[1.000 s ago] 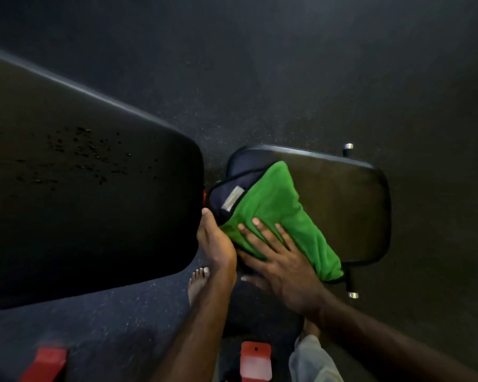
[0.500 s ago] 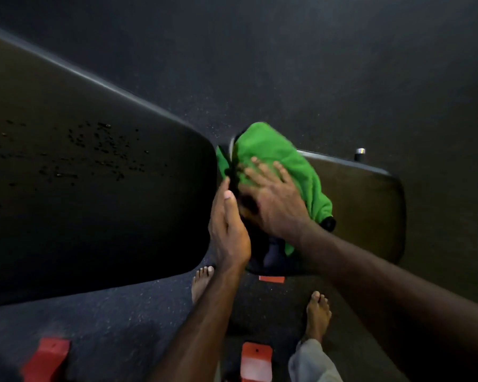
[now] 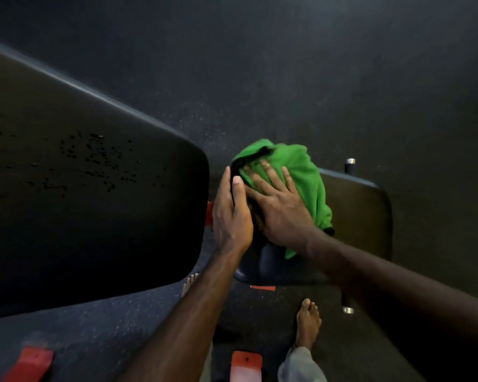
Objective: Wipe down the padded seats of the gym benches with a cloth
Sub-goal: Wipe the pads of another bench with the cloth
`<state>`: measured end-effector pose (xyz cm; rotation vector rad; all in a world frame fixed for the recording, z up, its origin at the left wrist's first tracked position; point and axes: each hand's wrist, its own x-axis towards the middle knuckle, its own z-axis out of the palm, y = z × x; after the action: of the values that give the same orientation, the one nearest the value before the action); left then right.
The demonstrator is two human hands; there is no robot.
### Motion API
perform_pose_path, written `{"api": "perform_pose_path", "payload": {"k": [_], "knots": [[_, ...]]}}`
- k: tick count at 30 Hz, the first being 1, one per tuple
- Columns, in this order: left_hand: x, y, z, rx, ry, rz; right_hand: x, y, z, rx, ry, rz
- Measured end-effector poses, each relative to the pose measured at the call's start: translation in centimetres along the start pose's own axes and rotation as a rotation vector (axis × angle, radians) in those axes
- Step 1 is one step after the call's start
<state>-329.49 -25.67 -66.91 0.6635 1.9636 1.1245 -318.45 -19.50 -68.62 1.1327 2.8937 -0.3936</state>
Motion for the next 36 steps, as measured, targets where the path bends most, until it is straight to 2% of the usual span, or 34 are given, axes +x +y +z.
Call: {"api": "perform_pose_path", "payload": {"k": [1,2,3,5,6,7,10,11,12,14,15,16,19,20,21,24,25,26,27,29,30,31,34,36], "knots": [[0.1,0.1,0.3,0.024,0.01,0.01,-0.5,1.8,-0.5,0.014,-0.024,-0.09],[0.1,0.0,0.6,0.052,0.017,0.017,-0.7,3.2,-0.8,0.021,-0.002,-0.05],[0.2,-0.1,0.9,0.089,0.017,0.035,-0.7,4.1,-0.8,0.045,0.043,0.133],[0.0,-0.3,1.5,0.174,-0.005,0.086,-0.6,3.8,-0.7,0.128,0.172,0.624],[-0.1,-0.4,1.8,0.225,-0.012,0.114,-0.6,2.9,-0.5,0.125,0.201,0.707],[-0.3,-0.6,2.2,0.282,-0.02,0.141,-1.3,2.4,-0.4,0.122,0.193,0.667],[-0.9,-1.1,3.4,0.432,-0.042,0.246,-4.6,5.1,-0.9,0.089,0.06,0.194],[-1.2,-1.3,3.7,0.469,-0.049,0.278,-5.1,6.8,-1.4,0.08,0.068,0.168],[-1.5,-1.4,4.0,0.499,-0.059,0.295,-5.4,7.9,-1.6,0.08,0.092,0.263],[-2.1,-1.5,4.7,0.521,-0.08,0.324,-5.5,7.7,-1.7,0.125,0.173,0.682],[-2.5,-1.8,4.8,0.527,-0.082,0.339,-5.4,6.3,-1.4,0.103,0.174,0.776],[-2.8,-1.9,5.0,0.53,-0.087,0.356,-5.6,5.1,-1.2,0.079,0.157,0.743],[-4.1,-2.4,5.9,0.548,-0.123,0.381,-9.0,6.9,-1.1,0.066,0.041,0.301],[-4.3,-2.6,5.9,0.558,-0.123,0.387,-9.6,8.6,-1.5,0.054,0.039,0.245],[-4.5,-2.7,5.8,0.564,-0.12,0.389,-10.1,9.6,-1.7,0.052,0.068,0.299],[-4.4,-2.8,5.9,0.594,-0.118,0.398,-9.7,7.7,-1.1,0.105,0.194,0.811],[-4.4,-2.8,6.0,0.611,-0.113,0.397,-9.5,6.0,-0.7,0.093,0.187,0.871],[-4.4,-2.8,6.0,0.623,-0.104,0.396,-9.8,4.6,-0.3,0.076,0.177,0.831],[-4.5,-2.7,6.2,0.633,-0.1,0.396,-10.7,4.2,0.0,0.065,0.152,0.711],[-4.7,-2.7,6.4,0.652,-0.088,0.409,-12.6,5.8,-0.2,0.077,0.086,0.447],[-4.7,-2.8,6.3,0.657,-0.082,0.42,-13.1,6.8,-0.5,0.082,0.088,0.389],[-4.8,-2.9,6.2,0.668,-0.077,0.428,-13.3,7.3,-0.5,0.094,0.115,0.419],[-4.9,-3.1,6.4,0.703,-0.062,0.43,-12.5,5.7,0.0,0.196,0.276,0.801],[-4.8,-3.0,6.6,0.706,-0.054,0.427,-11.9,2.9,0.9,0.238,0.315,0.879]]}}
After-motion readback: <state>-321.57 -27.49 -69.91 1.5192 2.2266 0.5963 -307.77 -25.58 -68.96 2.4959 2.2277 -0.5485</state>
